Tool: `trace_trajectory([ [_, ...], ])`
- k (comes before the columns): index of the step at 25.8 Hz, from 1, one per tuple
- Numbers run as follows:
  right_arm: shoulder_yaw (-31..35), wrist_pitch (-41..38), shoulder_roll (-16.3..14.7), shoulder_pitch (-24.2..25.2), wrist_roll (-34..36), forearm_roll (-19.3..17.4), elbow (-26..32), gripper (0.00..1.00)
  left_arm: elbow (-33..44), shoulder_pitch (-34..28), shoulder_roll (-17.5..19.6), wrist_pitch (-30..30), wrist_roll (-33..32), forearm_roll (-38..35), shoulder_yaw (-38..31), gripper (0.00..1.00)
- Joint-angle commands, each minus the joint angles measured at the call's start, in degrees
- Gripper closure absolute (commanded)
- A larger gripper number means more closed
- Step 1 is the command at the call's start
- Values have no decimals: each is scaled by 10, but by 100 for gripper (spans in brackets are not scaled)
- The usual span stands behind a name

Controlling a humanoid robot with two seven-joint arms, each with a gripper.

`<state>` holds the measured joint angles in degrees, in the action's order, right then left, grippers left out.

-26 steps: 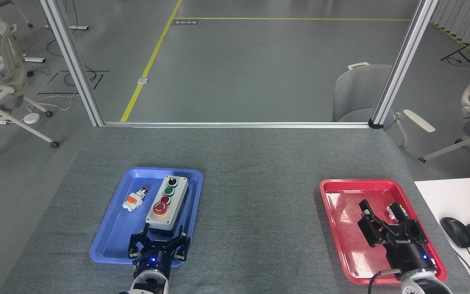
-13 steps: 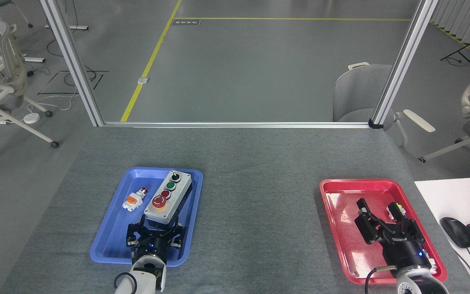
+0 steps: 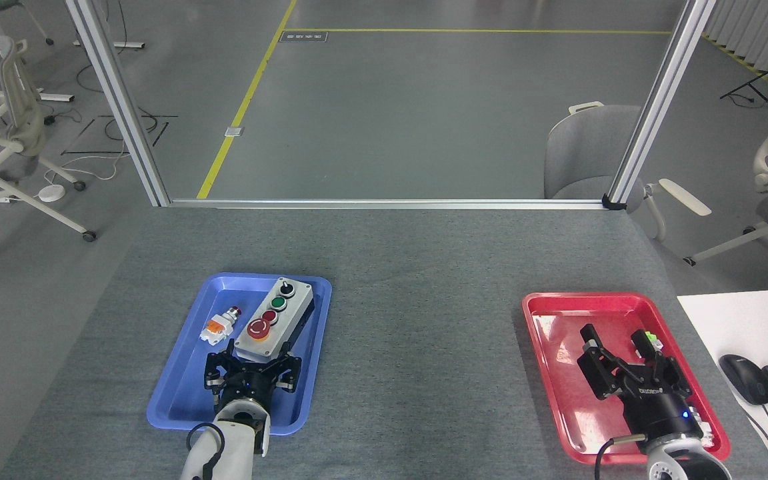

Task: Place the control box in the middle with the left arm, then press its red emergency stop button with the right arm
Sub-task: 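Lower the left gripper and close it on the near end of the control box, then lift the control box with the left gripper out of the blue tray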

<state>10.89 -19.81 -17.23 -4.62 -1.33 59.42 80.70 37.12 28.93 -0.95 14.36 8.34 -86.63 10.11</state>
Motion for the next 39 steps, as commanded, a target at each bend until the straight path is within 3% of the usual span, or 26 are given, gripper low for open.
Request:
trace_trajectory([
  [1,0,-1,-1,-1,0,0,0,1,-1,4,0,-5,-1,1,0,2],
  [3,-2,-1,-2,0,0,0,1,1,-2,5,0,-5,-3,1,0,7],
  [5,-3,-1,-5,0,0,0,3,1,-1,5,1,-9,-3,0,1,26],
  [7,-3,1,-9,0,0,0,2,1,-1,5,2,-15,-3,0,1,37],
  [9,-3,1,-10,0,0,0,1,1,0,3,4,-32,-4,1,1,60],
  [11,-4,2,-10,1,0,0,1,1,3,1,9,-53,-5,2,0,100],
  [16,-18,0,-10,0,0,0,1,1,26,-3,12,-64,2,45,-2,100],
  [24,-18,5,-11,-1,0,0,1,1,176,-56,38,-65,3,79,-4,100],
  [39,-18,6,-9,-5,0,0,1,1,147,-95,48,-93,5,81,-2,100],
])
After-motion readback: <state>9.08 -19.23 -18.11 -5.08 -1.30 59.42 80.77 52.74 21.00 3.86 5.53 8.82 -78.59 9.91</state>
